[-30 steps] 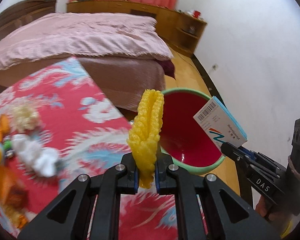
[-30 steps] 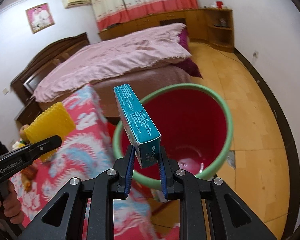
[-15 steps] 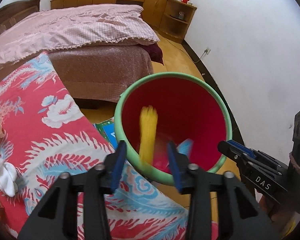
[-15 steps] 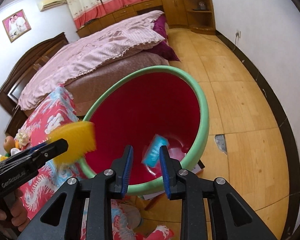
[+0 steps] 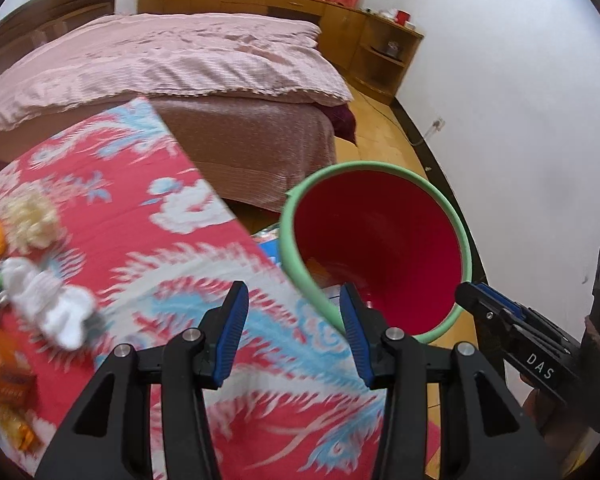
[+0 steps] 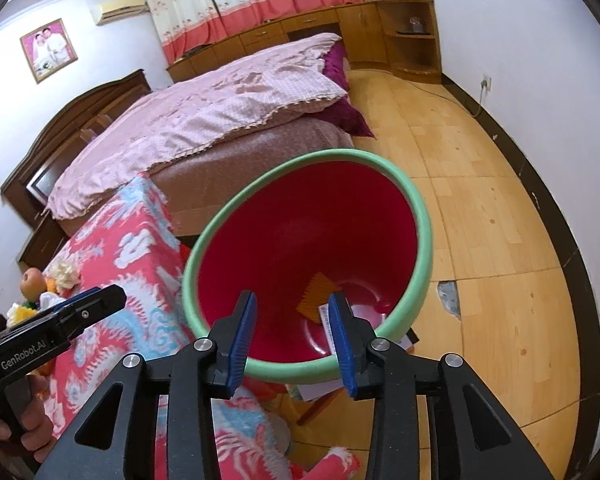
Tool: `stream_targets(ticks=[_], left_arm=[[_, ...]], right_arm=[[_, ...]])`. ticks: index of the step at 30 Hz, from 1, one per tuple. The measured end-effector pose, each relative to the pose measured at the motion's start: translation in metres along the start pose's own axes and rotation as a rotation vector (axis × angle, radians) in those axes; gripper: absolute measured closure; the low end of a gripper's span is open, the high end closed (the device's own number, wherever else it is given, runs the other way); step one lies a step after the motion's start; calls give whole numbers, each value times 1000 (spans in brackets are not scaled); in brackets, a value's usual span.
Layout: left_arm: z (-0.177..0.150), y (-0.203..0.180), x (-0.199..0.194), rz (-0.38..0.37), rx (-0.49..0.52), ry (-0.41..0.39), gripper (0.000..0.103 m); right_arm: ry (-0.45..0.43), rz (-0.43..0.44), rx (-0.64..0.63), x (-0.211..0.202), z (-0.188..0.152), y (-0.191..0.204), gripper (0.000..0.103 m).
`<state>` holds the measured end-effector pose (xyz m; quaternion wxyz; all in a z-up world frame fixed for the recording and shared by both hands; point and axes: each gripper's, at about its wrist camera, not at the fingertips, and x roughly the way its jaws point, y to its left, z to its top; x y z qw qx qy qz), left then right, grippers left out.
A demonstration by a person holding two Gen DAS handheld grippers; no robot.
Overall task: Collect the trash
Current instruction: 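Grasp the crumpled paper with the left tool while the right tool grasps the white sock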
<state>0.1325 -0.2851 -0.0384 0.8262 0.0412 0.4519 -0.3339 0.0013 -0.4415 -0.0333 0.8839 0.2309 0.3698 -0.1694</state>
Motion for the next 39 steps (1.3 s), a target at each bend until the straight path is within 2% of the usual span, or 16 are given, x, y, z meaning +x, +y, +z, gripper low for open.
stream_targets(ticks=[4, 13, 22, 32, 39], left_arm=[[-7, 18, -26, 31, -44, -37, 55], [-27, 69, -82, 142, -163, -119, 55], [-49, 129, -129, 267, -285, -189, 55], [-61, 188, -145, 361, -388, -200, 55], [-50, 224, -140, 364, -440, -203, 49]], right_arm=[[-1, 40, -30, -6, -3, 20, 54], [1, 133, -118, -18, -7, 68, 53], [55, 237, -218, -15, -16, 126, 53], [101, 299, -316, -1, -21, 183, 53], [126, 319, -378, 20, -20, 220, 53]])
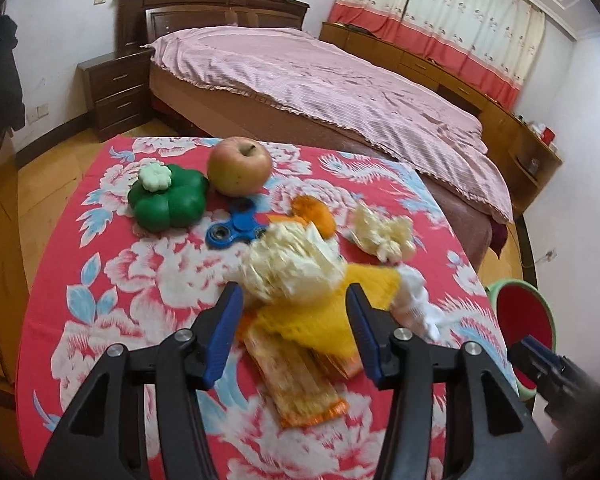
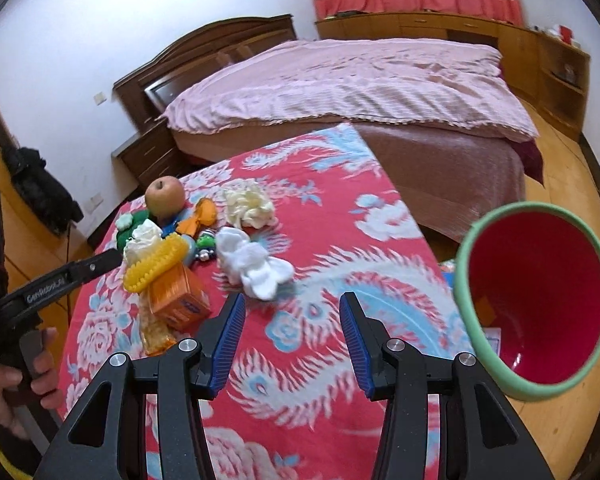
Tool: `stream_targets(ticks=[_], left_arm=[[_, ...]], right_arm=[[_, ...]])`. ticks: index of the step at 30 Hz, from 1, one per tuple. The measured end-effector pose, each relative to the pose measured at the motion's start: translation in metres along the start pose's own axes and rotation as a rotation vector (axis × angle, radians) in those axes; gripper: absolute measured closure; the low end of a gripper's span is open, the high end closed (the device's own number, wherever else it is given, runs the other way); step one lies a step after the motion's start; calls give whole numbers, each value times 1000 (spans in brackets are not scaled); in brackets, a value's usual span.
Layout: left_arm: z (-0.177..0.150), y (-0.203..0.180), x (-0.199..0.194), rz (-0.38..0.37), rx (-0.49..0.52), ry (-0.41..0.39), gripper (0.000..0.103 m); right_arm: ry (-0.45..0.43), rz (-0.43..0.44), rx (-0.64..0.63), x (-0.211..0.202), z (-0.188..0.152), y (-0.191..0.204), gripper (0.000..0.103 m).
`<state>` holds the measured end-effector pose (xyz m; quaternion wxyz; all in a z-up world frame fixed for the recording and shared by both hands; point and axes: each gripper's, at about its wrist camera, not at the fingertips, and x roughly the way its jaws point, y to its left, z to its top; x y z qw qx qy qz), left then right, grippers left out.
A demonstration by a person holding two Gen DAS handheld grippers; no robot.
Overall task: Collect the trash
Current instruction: 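Grasp the crumpled paper with the left tool while the right tool grasps the white sock, then carry paper and sock over the red bin and open both tools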
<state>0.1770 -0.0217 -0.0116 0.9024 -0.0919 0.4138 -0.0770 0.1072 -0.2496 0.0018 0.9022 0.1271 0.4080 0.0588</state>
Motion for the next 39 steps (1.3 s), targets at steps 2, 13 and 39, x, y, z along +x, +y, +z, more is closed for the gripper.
stream_targets(ticks=[2, 13, 39], left_arm=[[6, 3, 9, -8, -3, 7, 49], [16, 8, 47, -29, -15, 39, 43], [10, 16, 47, -41, -44, -13, 48]], right_arm=[[16, 5, -7, 12, 4, 5, 50], [106, 9, -67, 75, 16, 30, 45], [148, 58, -37, 106, 10, 24, 72]])
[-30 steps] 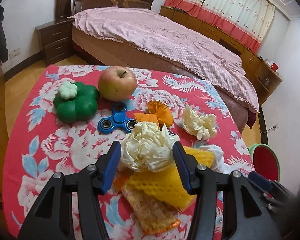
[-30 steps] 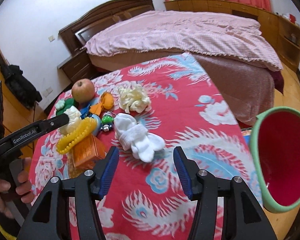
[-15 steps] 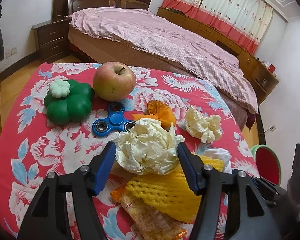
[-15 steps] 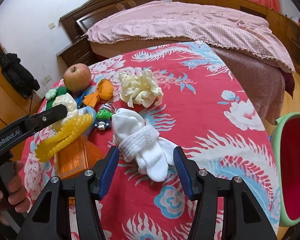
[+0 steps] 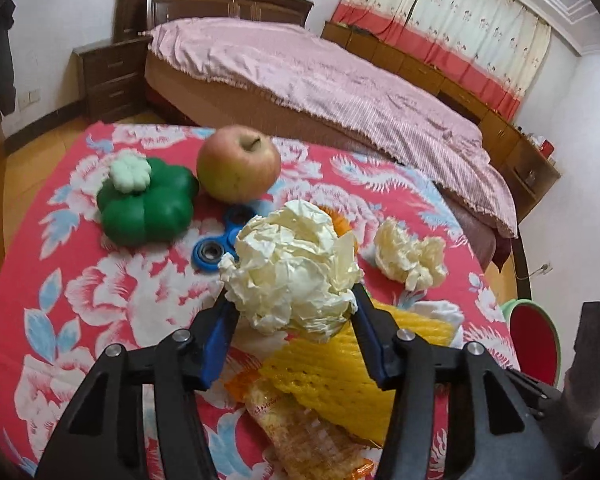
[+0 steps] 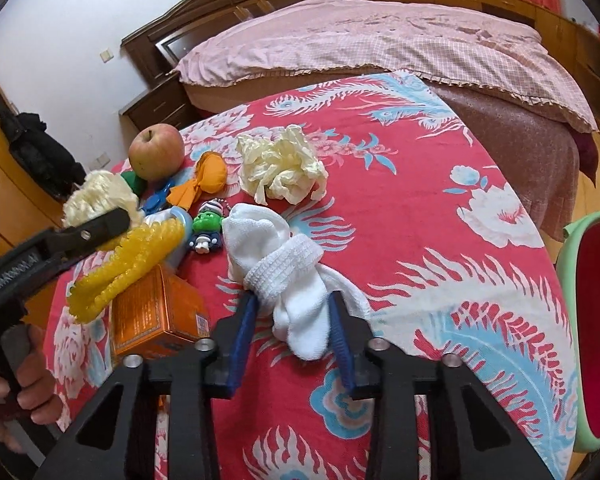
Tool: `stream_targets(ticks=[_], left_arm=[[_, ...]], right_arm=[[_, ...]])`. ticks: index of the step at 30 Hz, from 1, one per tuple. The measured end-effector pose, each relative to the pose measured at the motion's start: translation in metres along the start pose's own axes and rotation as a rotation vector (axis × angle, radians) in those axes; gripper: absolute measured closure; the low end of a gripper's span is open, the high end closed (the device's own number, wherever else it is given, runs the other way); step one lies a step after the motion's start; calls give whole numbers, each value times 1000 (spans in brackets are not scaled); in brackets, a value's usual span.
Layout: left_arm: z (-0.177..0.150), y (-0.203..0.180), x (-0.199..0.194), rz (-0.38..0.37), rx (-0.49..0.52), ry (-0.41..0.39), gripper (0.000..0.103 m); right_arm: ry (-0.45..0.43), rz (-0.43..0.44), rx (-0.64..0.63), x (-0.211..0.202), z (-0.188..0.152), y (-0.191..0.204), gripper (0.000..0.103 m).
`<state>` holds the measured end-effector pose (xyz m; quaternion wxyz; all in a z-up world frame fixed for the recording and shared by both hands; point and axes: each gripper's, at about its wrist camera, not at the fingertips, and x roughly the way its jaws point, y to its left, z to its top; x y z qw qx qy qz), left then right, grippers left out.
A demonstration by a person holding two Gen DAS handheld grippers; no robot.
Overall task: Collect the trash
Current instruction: 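Carry paper and sock over the red bin and open both tools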
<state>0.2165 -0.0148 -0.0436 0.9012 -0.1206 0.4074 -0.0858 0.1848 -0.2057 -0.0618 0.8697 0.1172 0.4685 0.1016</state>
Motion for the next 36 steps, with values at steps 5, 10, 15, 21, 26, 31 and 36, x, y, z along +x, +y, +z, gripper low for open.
stream_targets(ticks=[5, 10, 15, 21, 26, 31, 36], left_arm=[[0, -1, -15, -23, 2, -27, 51], [-2, -9, -33, -30, 22, -50, 51], [-5, -18, -51, -47, 46, -71, 51], [-11, -36, -69, -72, 87, -83, 51], [-21, -56, -77, -111, 113, -65, 51], [-29, -76, -84, -135, 145, -55, 51], [-38, -103, -90, -165, 190, -42, 51]], right_arm=[[-26, 10, 12, -10, -2, -1, 84], [-74, 17, 4, -33, -5, 1, 86], [-122, 24, 8, -57, -9, 1, 86], [-179, 30, 29, -92, -16, -5, 86], [-235, 20, 35, -124, -24, -11, 86], [-286, -2, 56, -153, -34, -23, 86], [-327, -37, 89, -179, -45, -41, 86]])
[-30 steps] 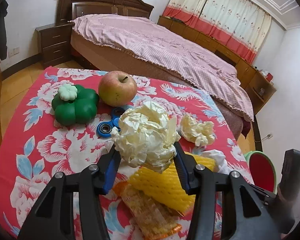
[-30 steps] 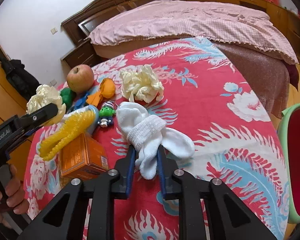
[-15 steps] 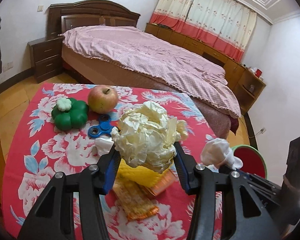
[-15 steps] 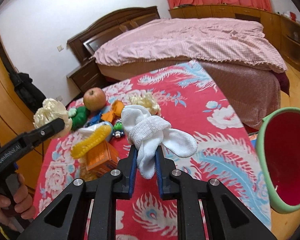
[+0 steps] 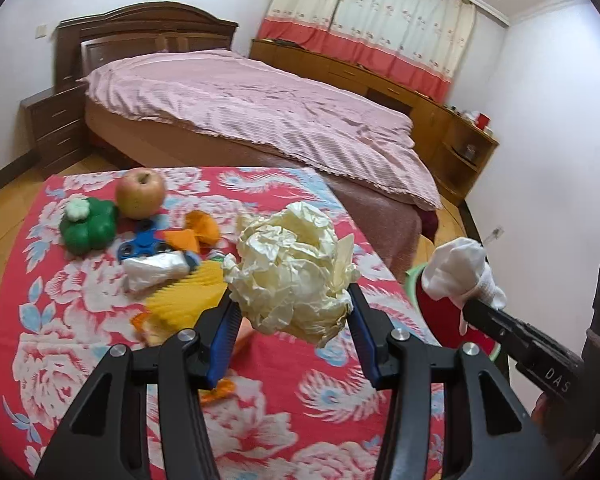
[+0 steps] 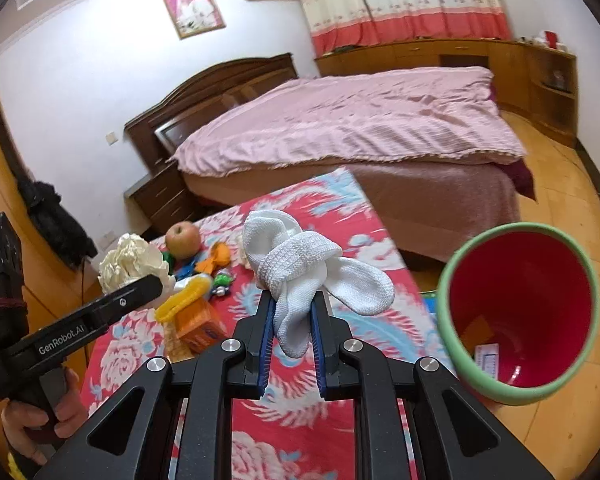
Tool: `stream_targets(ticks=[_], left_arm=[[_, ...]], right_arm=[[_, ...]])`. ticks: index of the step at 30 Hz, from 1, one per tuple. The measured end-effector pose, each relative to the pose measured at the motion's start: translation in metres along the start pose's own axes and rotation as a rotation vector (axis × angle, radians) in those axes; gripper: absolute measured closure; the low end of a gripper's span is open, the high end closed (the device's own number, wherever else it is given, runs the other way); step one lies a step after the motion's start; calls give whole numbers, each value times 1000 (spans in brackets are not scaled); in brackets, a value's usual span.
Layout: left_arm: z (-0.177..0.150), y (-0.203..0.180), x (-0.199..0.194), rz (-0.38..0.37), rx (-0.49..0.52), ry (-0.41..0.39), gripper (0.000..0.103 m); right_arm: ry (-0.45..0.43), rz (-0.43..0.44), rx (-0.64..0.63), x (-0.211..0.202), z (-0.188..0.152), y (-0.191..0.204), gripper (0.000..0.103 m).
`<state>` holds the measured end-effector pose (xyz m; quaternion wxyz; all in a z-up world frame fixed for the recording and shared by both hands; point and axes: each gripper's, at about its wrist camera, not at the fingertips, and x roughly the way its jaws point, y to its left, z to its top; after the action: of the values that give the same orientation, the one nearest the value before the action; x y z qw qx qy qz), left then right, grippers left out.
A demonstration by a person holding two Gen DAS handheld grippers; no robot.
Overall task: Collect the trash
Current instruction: 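Carry paper and sock over the red bin and open both tools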
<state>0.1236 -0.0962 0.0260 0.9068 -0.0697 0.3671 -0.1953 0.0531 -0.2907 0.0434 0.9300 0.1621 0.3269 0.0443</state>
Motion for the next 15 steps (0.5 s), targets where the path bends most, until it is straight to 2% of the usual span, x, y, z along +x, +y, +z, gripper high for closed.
stream_targets(ticks=[15], left_arm=[[-12, -96, 35, -111, 172, 106, 51]], right_arm=[[-69, -129, 147, -44, -10, -78, 86]])
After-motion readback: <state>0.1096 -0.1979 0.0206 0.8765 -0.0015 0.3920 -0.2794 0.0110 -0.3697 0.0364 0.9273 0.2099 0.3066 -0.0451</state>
